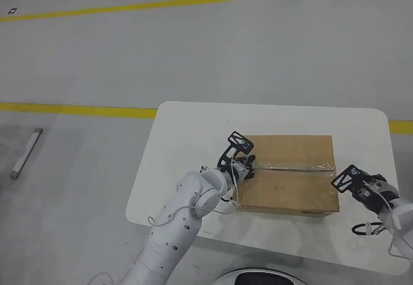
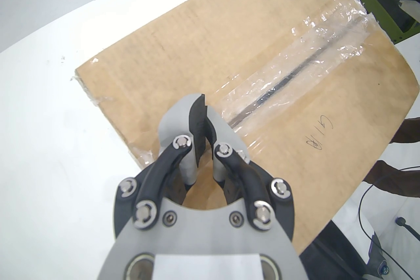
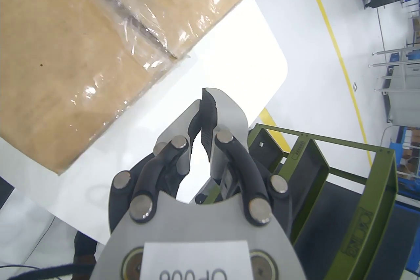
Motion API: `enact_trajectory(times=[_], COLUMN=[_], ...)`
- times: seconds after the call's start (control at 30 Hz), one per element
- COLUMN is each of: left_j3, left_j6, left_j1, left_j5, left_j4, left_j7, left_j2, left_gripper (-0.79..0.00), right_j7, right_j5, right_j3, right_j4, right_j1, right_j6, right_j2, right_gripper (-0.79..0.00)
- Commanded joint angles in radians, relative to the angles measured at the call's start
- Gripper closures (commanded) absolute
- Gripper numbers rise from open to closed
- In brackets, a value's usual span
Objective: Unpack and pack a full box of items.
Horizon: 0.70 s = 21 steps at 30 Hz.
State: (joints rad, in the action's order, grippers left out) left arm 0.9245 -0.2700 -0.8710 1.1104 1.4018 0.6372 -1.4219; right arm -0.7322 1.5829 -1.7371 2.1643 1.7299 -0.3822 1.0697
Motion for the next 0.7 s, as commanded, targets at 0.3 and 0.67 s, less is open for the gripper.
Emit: enact_trajectory(times=[0.3, 0.67], left_j3=[0.0, 0.004], left_j6=[0.004, 0.001], left_j1=[-0.003, -0.014], left_j5=[0.002, 0.006], left_j4=[0.009, 0.023], left_j7=[-0.001, 0.002], left_j2=[-0.001, 0.0], left_gripper=[0.0, 0.0], right_j7=[0.034, 0.083], right_j5=[-0.133, -0.351], right_j3=[-0.155, -0.267], right_j4=[-0.016, -0.057], right_j1=[0.061, 0.093], right_j6=[-0.02, -0.08], right_j2=[0.001, 0.002], right_gripper=[-0.262, -0.366])
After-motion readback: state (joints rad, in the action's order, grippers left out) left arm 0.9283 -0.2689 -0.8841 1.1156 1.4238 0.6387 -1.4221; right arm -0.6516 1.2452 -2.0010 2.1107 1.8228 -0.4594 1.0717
